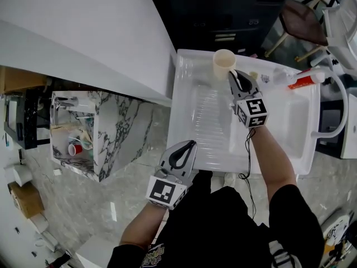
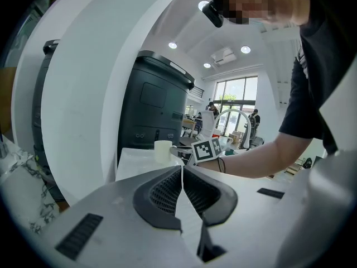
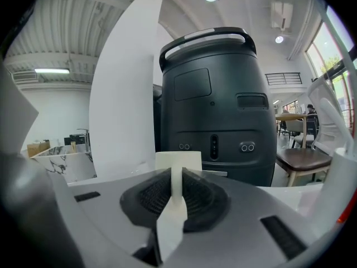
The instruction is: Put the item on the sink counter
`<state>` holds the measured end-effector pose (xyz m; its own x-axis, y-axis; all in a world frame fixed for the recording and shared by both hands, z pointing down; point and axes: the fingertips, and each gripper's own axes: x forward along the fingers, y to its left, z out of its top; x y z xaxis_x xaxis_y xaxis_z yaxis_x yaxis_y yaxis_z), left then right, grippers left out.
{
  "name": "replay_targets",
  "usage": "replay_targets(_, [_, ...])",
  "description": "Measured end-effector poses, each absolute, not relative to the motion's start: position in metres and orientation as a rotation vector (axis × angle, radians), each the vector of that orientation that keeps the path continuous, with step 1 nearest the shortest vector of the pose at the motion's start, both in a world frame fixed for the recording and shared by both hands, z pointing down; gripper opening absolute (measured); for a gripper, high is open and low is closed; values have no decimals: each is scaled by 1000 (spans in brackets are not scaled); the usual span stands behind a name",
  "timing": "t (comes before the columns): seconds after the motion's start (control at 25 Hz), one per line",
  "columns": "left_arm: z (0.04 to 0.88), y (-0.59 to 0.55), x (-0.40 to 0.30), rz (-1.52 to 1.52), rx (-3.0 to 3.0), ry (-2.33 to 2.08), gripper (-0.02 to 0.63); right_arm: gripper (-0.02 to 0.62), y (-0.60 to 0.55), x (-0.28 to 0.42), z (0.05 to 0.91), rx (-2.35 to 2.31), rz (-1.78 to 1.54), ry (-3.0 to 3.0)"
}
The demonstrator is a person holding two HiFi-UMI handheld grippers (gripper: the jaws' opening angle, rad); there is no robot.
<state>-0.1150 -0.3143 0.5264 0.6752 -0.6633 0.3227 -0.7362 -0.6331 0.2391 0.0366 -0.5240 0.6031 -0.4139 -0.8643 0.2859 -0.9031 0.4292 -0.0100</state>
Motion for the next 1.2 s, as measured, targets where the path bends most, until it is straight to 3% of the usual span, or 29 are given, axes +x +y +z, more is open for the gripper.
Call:
replay_targets(0.76, [520, -297, -114, 274, 2510, -1150, 21, 112, -515, 52, 619, 1553, 294, -2410])
replay_targets(1.2, [517, -289, -116, 284, 2518, -1185, 21, 172, -510, 64, 630, 1559, 344, -2377])
